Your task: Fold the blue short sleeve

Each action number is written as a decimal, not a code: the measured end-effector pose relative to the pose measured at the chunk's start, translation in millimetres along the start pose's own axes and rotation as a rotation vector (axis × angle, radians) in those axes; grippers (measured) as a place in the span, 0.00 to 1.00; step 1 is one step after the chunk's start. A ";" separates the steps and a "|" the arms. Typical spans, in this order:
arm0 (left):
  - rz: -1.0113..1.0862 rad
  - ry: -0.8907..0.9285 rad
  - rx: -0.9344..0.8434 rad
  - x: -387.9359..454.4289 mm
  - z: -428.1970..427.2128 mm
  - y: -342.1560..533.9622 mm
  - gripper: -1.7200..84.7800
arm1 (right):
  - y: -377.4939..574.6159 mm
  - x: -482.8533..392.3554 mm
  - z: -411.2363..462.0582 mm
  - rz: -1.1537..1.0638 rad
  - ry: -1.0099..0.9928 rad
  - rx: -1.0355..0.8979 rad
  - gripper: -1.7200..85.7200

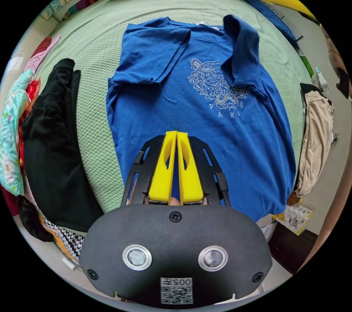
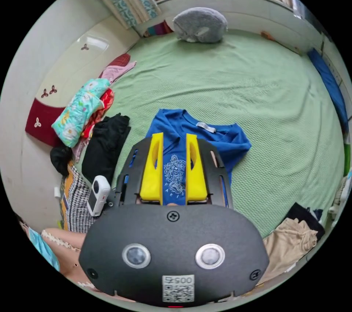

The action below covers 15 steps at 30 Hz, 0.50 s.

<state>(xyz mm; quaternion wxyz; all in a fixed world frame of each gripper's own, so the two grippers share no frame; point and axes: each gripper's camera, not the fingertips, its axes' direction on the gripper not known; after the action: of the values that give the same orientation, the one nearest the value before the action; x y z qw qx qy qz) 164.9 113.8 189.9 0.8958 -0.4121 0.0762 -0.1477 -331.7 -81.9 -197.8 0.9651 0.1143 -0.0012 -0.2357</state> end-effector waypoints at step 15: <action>-0.025 0.077 0.001 -13.2 -5.3 9.7 0.02 | 29.1 138.0 96.4 0.508 0.084 -0.096 0.09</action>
<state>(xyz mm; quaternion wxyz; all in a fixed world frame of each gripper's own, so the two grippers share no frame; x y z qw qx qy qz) 153.1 120.4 179.2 0.8905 -0.4067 0.1055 -0.1745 -201.2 -140.8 -104.6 0.9968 0.0742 0.0212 0.0191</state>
